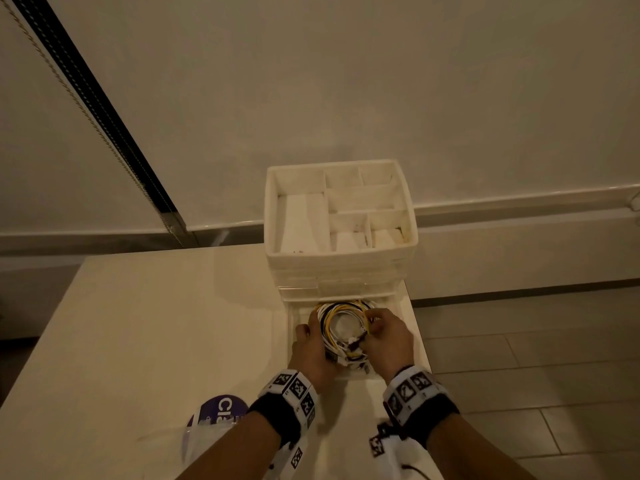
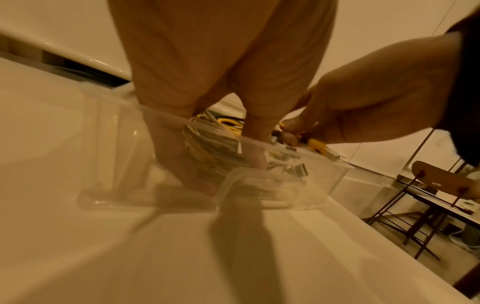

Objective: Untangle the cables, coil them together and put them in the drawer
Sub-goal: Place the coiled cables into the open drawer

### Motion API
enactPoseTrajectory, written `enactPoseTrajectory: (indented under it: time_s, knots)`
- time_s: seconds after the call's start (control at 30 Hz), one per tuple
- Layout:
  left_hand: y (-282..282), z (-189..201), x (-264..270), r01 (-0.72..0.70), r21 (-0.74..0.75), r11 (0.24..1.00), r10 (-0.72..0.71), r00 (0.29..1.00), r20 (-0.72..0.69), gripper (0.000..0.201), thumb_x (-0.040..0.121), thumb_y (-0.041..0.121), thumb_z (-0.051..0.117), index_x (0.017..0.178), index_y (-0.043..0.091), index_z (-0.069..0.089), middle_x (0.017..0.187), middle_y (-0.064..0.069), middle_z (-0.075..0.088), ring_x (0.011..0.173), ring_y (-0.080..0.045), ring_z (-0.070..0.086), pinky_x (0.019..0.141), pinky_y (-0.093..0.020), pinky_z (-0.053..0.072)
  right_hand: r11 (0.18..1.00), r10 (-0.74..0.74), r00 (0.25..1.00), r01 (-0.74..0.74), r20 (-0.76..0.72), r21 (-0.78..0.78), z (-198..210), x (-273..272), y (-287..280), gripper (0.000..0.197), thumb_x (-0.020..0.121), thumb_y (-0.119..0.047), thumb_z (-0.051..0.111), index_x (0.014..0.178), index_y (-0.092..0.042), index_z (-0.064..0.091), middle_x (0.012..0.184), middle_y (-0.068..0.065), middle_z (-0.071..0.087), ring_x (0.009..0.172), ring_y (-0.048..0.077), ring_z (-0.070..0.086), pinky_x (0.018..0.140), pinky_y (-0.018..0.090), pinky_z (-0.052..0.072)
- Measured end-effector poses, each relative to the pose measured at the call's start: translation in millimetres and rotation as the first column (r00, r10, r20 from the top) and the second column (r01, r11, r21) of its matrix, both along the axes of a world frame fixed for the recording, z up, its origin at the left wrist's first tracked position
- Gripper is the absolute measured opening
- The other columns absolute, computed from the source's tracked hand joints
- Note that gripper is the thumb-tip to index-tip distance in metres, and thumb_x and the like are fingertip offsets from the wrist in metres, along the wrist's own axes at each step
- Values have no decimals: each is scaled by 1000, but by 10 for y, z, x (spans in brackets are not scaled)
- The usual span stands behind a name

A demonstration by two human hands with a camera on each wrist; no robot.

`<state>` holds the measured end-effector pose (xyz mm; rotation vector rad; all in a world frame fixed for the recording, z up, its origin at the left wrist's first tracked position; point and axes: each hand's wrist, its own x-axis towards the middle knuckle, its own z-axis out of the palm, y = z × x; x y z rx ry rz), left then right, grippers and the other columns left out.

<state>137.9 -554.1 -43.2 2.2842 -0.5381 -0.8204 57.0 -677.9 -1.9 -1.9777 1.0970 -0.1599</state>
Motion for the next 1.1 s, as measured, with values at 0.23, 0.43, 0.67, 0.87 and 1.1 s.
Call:
enactPoseTrajectory:
  time_s: [0.23, 0.43, 0.67, 0.87, 1.1]
  knots:
    - [-17, -76, -58, -25, 3, 1000, 25, 1000, 10, 121, 64, 39, 82, 151, 32, -2, 134, -8, 29, 121, -33, 47, 105, -44, 42, 657, -657, 685, 315, 316, 685, -102, -12, 96, 35, 74, 26, 54, 76, -8, 53, 81, 12, 55, 70, 27, 57, 59, 33, 49]
    - [-8, -97, -79, -27, 3, 1000, 27, 999, 35, 116, 67, 39, 79, 152, 30, 1, 132, -9, 30, 120, -34, 48, 104, -44, 43, 969, 125, 992, -116, 30, -218, -84, -110, -26, 30, 74, 13, 56, 87, -14, 61, 90, 1, 55, 82, 22, 54, 65, 18, 36]
    - [-27, -1, -93, -9, 54, 999, 8, 1000, 25, 122, 65, 34, 84, 152, 28, -2, 138, -11, 30, 126, -34, 45, 107, -44, 41, 789, 394, 820, -534, -415, -304, -39, -323, -215, 29, 87, -2, 48, 111, -13, 60, 108, 7, 62, 99, 27, 62, 77, 32, 47]
    - [293, 455, 185, -72, -54, 996, 83, 964, 252, 43, 80, 34, 70, 119, 21, 59, 107, -2, 71, 98, -22, 66, 85, -28, 49, 942, 201, 980, -195, -7, -274, 102, -369, -601, 22, 83, -7, 67, 103, -14, 64, 84, 1, 64, 75, 17, 57, 74, 31, 47]
    - [586, 365, 591, -190, 38, 981, 193, 977, -86, 86, 88, 21, 68, 153, 24, 11, 143, -16, 44, 120, -32, 54, 91, -44, 53, 909, 322, 939, -270, -124, 319, 149, -191, -928, 94, 87, -8, 66, 150, -36, 2, 140, 9, 39, 71, 26, 67, 49, 29, 53]
